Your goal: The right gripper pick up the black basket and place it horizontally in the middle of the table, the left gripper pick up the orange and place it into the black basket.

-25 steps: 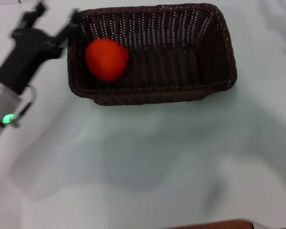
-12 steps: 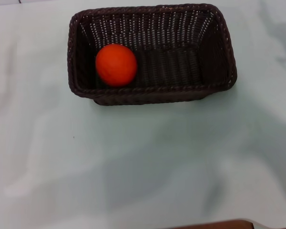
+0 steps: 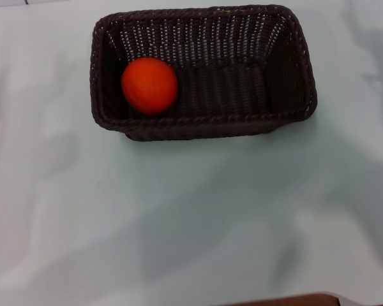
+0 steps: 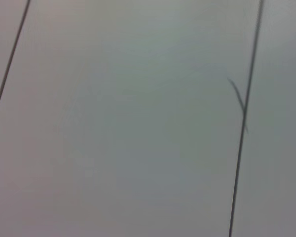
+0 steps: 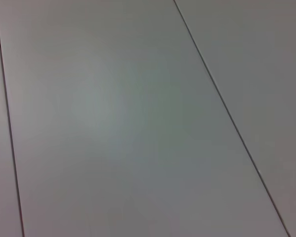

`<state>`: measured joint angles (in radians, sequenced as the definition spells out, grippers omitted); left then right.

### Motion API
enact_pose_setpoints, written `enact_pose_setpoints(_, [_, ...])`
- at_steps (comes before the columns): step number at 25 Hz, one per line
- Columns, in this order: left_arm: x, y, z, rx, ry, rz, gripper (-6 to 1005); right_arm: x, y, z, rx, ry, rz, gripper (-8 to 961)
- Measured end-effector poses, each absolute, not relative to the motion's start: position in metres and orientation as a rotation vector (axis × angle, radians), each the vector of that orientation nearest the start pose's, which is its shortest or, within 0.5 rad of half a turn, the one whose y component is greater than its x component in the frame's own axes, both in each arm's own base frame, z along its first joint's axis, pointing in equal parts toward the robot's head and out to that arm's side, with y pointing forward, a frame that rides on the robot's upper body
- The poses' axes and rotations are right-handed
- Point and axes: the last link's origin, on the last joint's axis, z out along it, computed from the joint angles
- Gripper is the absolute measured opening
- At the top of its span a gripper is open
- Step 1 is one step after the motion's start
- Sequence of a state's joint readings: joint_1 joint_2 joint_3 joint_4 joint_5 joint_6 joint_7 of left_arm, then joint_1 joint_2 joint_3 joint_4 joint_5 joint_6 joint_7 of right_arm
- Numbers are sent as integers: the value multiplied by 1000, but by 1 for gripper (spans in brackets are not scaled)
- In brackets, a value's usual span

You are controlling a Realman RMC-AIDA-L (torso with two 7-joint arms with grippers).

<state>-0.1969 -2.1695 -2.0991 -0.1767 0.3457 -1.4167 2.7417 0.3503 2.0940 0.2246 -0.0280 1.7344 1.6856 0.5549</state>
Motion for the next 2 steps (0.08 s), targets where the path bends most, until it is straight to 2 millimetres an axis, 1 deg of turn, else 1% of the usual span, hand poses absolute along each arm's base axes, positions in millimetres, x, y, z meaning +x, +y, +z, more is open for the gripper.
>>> enact_pose_setpoints(2, [-365, 247, 17, -1346, -571, -822, 936, 348, 268, 66, -515, -1248, -1601, 945])
